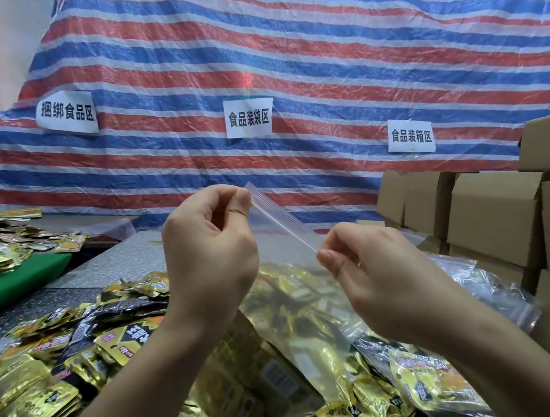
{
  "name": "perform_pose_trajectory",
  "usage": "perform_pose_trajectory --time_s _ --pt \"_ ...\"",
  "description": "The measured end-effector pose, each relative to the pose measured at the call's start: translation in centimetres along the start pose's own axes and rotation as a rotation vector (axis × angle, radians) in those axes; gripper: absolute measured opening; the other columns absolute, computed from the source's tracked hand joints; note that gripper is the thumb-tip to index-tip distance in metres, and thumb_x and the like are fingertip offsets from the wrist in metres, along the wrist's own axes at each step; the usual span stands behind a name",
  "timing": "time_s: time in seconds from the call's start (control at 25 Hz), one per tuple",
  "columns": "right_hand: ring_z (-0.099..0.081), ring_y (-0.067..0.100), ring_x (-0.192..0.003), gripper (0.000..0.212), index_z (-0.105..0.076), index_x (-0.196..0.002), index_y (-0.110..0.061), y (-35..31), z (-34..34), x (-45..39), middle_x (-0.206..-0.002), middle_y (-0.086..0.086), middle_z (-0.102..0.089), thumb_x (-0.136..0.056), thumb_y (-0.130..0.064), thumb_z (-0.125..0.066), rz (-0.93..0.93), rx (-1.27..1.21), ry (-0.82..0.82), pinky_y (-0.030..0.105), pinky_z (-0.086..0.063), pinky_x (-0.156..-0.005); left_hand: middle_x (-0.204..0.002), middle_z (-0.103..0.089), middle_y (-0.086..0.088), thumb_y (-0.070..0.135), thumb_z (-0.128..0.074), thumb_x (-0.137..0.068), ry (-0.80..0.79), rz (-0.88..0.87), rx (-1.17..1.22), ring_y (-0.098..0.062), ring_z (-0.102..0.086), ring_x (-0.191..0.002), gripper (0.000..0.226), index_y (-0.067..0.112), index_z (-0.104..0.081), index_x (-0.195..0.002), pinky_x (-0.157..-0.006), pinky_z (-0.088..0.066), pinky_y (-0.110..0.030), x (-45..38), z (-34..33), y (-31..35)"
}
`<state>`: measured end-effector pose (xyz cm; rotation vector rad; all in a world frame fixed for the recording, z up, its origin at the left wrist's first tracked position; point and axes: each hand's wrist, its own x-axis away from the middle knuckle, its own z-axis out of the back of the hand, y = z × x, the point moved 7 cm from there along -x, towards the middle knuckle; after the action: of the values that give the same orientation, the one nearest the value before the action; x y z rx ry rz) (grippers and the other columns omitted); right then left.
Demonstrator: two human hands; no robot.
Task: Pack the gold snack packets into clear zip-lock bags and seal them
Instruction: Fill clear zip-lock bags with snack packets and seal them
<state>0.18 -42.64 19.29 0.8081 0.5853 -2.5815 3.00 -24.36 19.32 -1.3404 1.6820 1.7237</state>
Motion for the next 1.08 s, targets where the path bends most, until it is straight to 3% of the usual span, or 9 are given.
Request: perform_pose_trajectory --time_s 0.12,0.36,0.52,0.72,0.96,1.08 --pt "-0.050 0.001 -0.078 0.027 -0.052 -0.073 -0.029 0.2 0.1 0.2 -0.070 -0.008 -0.056 -0.100 -0.032 -0.053 0.004 -0.033 -0.002 0.022 -0.042 -0.069 -0.064 -0.061 0.004 0.025 -0.061 -0.097 0.021 -0.010 -0.004 -0.004 -0.046 -0.052 0.020 0.024 -0.067 -0.078 -0.046 -0.040 -0.028 -0.3 0.4 -0.1" --pt "-0.052 0.002 -0.071 0.022 -0.056 -0.078 -0.028 0.9 0.1 0.7 -0.074 -0.009 -0.058 -0.100 -0.028 -0.054 0.006 -0.045 -0.061 0.017 -0.043 -0.064 -0.063 -0.060 0.011 0.025 -0.061 -0.096 0.047 -0.003 0.008 -0.001 -0.046 -0.051 0.020 0.026 -0.067 -0.076 -0.047 -0.040 -0.023 -0.6 0.7 -0.2" --pt "-0.053 -0.002 -0.070 0.021 -0.059 -0.080 -0.031 1.0 0.3 1.2 -0.084 -0.028 -0.058 -0.098 -0.020 -0.058 0.013 -0.084 -0.081 0.014 -0.044 -0.062 -0.064 -0.062 0.015 0.024 -0.062 -0.096 0.057 -0.009 0.002 -0.001 -0.049 -0.053 0.020 0.029 -0.067 -0.077 -0.049 -0.041 -0.018 -1.0 1.1 0.0" --pt "-0.049 0.007 -0.057 0.025 -0.055 -0.076 -0.030 0.7 0.5 1.0 -0.070 -0.005 -0.059 -0.100 -0.023 -0.055 0.046 -0.058 -0.057 0.024 -0.043 -0.053 -0.064 -0.061 0.019 0.024 -0.061 -0.097 0.061 -0.017 -0.005 0.000 -0.051 -0.055 0.018 0.030 -0.067 -0.081 -0.050 -0.041 -0.015 -1.2 1.4 0.1" --pt "-0.047 0.005 -0.056 0.022 -0.056 -0.078 -0.028 1.1 0.8 0.9 -0.060 -0.006 -0.053 -0.098 -0.035 -0.053 0.071 0.010 -0.050 0.021 -0.040 -0.054 -0.064 -0.062 0.022 0.024 -0.061 -0.097 0.063 -0.032 -0.016 0.000 -0.054 -0.055 0.018 0.032 -0.066 -0.082 -0.050 -0.041 -0.013 -1.3 1.6 0.2" --pt "-0.048 0.005 -0.057 0.019 -0.056 -0.077 -0.032 1.0 1.1 0.9 -0.071 -0.006 -0.060 -0.096 -0.036 -0.053 0.102 -0.013 -0.045 0.021 -0.041 -0.056 -0.065 -0.062 0.022 0.023 -0.061 -0.097 0.071 -0.040 -0.022 0.001 -0.053 -0.056 0.020 0.033 -0.065 -0.079 -0.051 -0.041 -0.011 -1.5 1.7 0.4"
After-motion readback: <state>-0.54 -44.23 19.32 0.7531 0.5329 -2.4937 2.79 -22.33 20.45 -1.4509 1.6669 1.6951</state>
